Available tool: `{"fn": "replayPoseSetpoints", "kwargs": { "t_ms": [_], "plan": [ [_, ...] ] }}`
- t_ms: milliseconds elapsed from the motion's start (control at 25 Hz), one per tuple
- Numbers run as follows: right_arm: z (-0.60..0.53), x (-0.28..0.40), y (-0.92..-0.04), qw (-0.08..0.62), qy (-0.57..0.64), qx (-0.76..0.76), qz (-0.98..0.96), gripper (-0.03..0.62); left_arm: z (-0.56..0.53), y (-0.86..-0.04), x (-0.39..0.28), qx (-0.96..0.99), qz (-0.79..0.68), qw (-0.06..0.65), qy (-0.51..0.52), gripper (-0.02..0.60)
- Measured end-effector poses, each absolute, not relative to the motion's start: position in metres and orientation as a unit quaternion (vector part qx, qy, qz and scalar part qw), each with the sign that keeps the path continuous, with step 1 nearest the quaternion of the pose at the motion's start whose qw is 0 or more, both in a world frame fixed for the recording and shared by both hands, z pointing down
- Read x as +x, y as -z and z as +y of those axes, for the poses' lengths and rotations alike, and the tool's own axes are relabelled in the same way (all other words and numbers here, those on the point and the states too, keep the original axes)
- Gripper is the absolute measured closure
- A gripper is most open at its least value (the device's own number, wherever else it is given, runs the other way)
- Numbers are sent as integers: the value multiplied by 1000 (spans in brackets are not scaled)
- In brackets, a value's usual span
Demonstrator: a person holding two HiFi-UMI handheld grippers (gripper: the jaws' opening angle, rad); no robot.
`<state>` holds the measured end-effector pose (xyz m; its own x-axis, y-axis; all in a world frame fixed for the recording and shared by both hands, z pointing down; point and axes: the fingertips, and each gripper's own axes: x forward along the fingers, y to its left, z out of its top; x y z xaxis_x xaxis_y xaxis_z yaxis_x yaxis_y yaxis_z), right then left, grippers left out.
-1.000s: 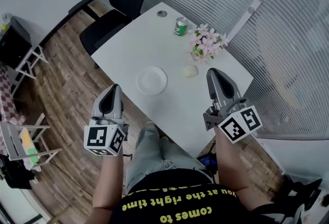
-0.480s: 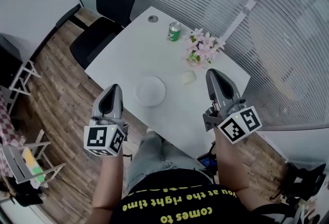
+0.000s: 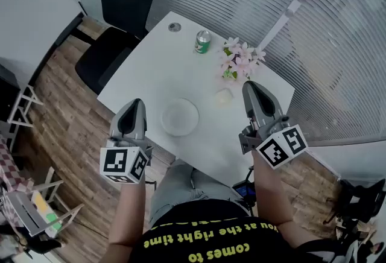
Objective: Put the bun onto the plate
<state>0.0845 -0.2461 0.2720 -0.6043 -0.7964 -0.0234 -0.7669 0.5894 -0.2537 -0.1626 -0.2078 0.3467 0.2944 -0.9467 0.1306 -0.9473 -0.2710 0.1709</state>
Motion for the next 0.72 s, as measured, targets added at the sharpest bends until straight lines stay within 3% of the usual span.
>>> {"fn": "replayPoseSetpoints", "kwargs": {
  "t_ms": [720],
  "plan": [
    [-267, 93, -291, 52, 129, -452, 881, 591, -235, -358, -156, 799, -589, 121, -7, 581]
  ]
}}
